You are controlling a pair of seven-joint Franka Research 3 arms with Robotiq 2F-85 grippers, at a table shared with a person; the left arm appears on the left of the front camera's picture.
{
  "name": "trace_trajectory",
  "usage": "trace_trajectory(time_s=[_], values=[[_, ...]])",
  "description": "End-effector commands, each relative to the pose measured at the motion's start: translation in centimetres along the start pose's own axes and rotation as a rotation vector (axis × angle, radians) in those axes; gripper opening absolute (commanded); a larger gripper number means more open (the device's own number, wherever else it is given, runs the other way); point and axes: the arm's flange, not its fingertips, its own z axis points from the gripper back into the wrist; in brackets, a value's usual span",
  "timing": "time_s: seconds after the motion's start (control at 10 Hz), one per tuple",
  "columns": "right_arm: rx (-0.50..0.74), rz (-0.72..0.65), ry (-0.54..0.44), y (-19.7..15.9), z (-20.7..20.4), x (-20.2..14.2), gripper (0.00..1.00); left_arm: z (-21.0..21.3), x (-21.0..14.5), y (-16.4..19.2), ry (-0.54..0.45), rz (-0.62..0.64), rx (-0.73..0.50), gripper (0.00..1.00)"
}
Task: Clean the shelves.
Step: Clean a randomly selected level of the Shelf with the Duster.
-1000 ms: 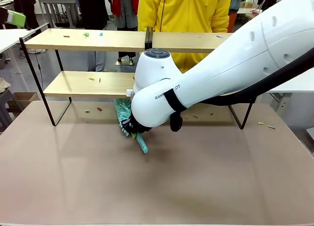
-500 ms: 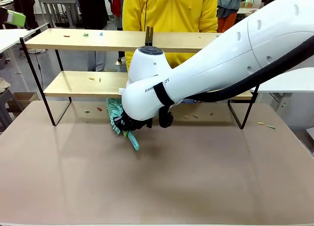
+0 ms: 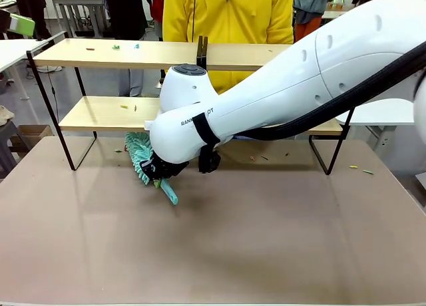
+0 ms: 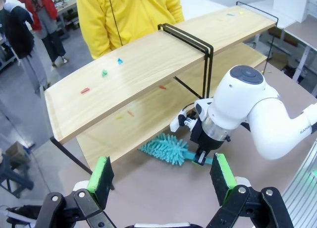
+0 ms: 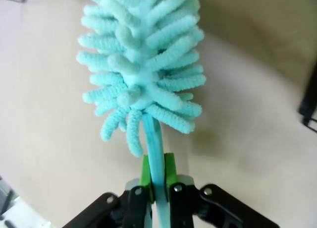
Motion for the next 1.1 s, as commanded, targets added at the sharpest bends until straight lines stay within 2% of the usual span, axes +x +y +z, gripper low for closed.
trace_trajectory(time_s=[0.0, 0.3, 0.7, 0.8, 0.9, 1.0], values=[[0.011, 0.037, -0.005, -0.1, -0.5, 1.0, 0.12, -0.1, -0.1, 0.1, -0.006, 0.0, 0.0, 1.0], [0.021, 0.09, -0.008, 1.0, -1.0, 1.7, 0.12, -0.1, -0.1, 0.1, -0.006, 0.0, 0.0, 1.0], [0.009, 0.234, 0.073, 1.2, -0.1, 2.0, 0.12, -0.1, -0.1, 0.1, -0.006, 0.0, 0.0, 1.0], [0.007, 0.322, 0.139, 0.9, 0.8, 1.6, 0.12, -0.1, -0.1, 0.1, -0.006, 0.0, 0.0, 1.0], [0.019, 0.414, 0.163, 0.7, 1.7, 1.2, 0.12, -0.1, -0.1, 0.1, -0.006, 0.0, 0.0, 1.0], [0.038, 0.55, 0.219, 0.5, 2.3, 0.6, 0.12, -0.1, -0.1, 0.1, -0.006, 0.0, 0.0, 1.0]])
